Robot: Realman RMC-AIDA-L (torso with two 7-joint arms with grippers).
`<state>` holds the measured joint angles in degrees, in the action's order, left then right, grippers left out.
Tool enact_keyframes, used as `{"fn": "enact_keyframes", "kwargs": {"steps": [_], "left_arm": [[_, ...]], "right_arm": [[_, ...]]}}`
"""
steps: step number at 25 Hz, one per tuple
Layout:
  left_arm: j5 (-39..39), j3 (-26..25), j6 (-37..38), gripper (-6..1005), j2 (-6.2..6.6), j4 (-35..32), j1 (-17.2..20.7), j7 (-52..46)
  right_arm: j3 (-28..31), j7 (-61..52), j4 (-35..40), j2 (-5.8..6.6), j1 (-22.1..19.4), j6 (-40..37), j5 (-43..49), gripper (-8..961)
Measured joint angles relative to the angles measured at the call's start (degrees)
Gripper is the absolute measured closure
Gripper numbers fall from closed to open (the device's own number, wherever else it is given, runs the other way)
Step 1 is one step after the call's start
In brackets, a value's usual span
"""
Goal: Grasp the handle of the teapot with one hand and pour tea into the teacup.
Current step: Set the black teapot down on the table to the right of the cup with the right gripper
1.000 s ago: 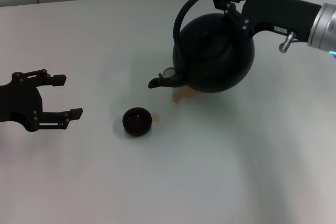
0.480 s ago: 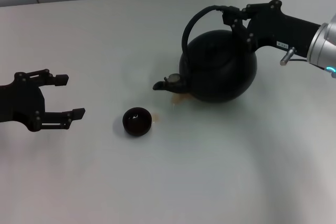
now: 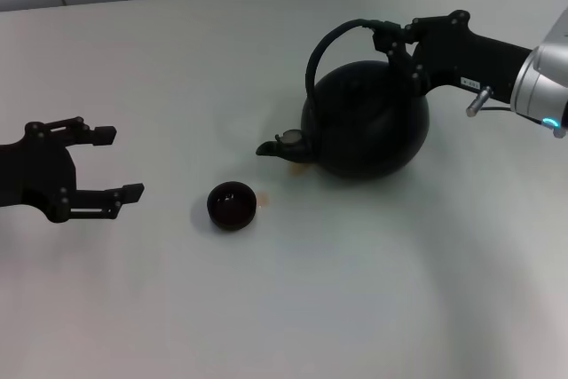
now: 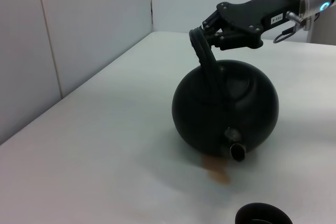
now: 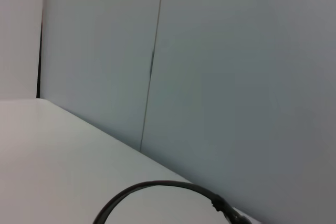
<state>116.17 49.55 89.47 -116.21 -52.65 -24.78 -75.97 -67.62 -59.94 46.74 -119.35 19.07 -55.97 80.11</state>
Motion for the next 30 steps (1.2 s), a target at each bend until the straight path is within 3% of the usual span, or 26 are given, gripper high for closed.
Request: {"fn": "enact_keyframes", "kwargs": {"steps": [16, 28, 30], "left_arm": [[0.0, -0.2, 0.0, 129, 0.37, 0.0, 0.0, 0.0], [0.0, -0.2, 0.1, 129, 0.38, -0.1, -0.1, -0.2], [0.0, -0.2, 0.1, 129, 0.35, -0.1, -0.1, -0.2]], "right_arm": [[0.5, -3.2, 0.0, 0.13, 1.1, 1.0, -0.1, 866], [0.5, -3.3, 0.0, 0.12, 1.1, 1.6, -0.1, 518], [0.5, -3.3, 0.1, 0.10, 0.9, 1.7, -0.1, 389]]}}
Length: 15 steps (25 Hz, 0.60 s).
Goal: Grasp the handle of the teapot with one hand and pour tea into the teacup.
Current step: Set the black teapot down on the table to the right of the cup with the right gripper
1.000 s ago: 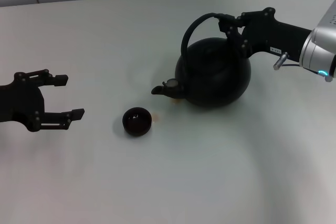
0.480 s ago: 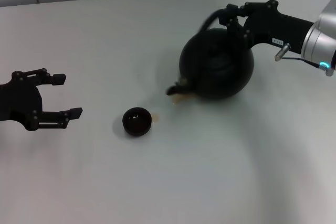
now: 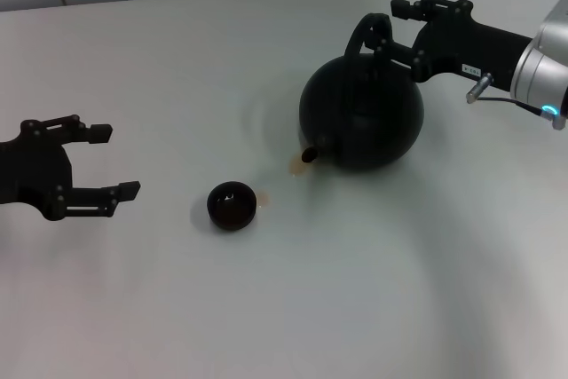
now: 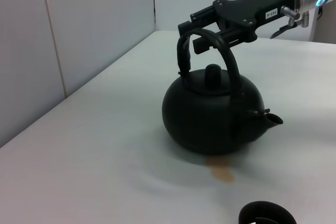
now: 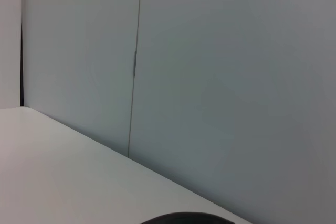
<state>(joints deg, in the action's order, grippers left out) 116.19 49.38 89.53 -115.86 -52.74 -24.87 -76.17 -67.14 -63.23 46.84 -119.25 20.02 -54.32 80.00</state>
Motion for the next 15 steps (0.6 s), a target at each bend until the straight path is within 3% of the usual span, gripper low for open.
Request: {"fn": "enact_keyframes", "kwargs": {"steps": [15], "left_arm": [[0.0, 0.0, 0.2, 129, -0.74, -1.2, 0.4, -0.3]], "right_arm": [[-1.3, 3.5, 2.1, -0.54, -4.6, -1.9, -0.9, 396]]}}
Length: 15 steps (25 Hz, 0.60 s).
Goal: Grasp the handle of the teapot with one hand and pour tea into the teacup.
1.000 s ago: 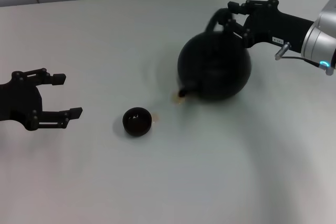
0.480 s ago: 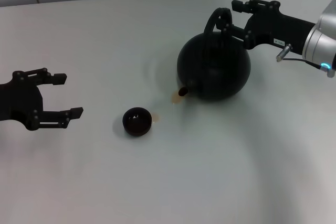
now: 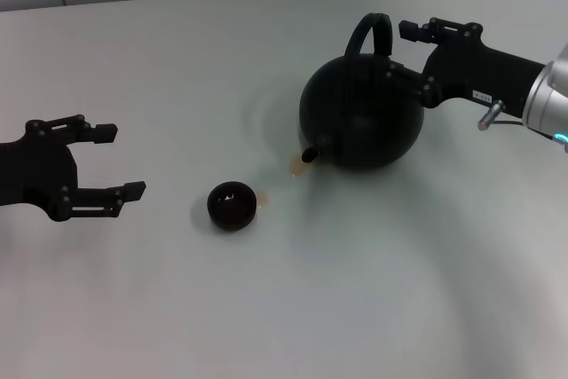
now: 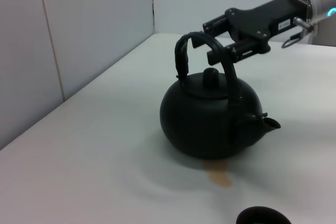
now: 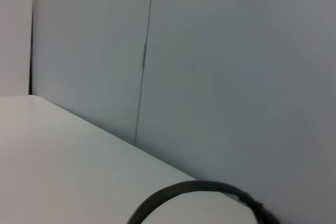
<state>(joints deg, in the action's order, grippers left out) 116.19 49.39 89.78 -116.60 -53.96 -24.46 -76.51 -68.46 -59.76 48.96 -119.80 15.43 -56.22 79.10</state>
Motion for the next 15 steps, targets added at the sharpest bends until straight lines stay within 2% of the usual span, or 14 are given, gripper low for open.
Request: {"fn": "enact_keyframes", "kwargs": {"steps": [1, 7, 15], "left_arm": [[0.0, 0.0, 0.1, 129, -0.54, -0.5, 0.2, 0.0], [0.0, 0.0, 0.3, 129, -0.76, -0.5, 0.3, -0.7], [-0.4, 0.0, 1.4, 129, -1.24, -0.5, 0.7, -0.8]], "right_arm": [[0.0, 1.6, 0.0, 0.00, -0.9, -1.1, -1.5, 396], [0.3, 8.0, -0.8, -0.02, -4.4, -6.5, -8.1, 396], [2.1, 7.6, -3.7, 0.39, -5.7, -15.2, -8.6, 396]]}}
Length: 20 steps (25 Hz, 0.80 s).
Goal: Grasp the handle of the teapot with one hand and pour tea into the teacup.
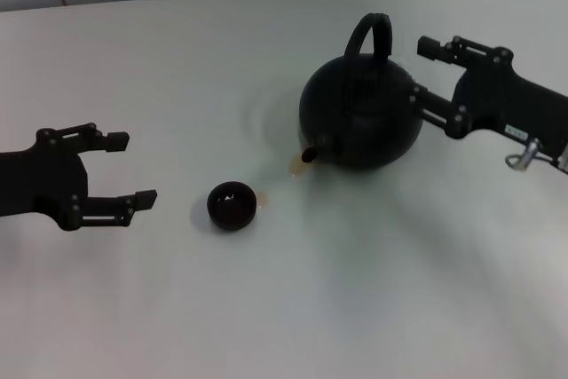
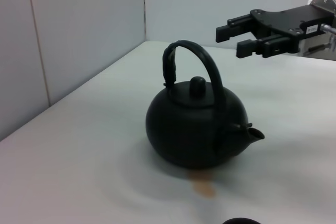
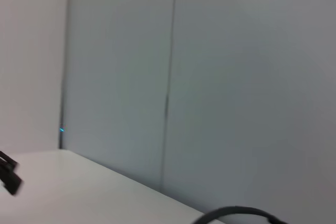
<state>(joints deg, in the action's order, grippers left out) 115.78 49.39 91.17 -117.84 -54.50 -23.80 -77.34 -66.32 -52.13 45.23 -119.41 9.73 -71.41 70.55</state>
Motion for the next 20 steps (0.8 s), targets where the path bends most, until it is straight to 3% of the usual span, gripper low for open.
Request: {"fn": "enact_keyframes", "kwargs": {"steps": [9, 16, 20], "left_arm": [[-1.9, -1.9, 4.9, 129, -0.13, 0.1, 1.1, 0.6], [-3.8, -2.9, 8.0, 129, -0.06, 0.4, 2.5, 1.4], [-5.5, -3.0, 11.7, 129, -0.11, 1.2, 2.9, 2.8]], "right_arm": [[4.6, -2.1, -1.3, 0.20, -4.0, -15.4, 1.4, 396], [13.7, -8.9, -0.8, 0.28, -5.3, -25.5, 13.5, 396], [14.6, -9.8, 0.0, 0.30, -5.3, -27.9, 16.7, 396]]}}
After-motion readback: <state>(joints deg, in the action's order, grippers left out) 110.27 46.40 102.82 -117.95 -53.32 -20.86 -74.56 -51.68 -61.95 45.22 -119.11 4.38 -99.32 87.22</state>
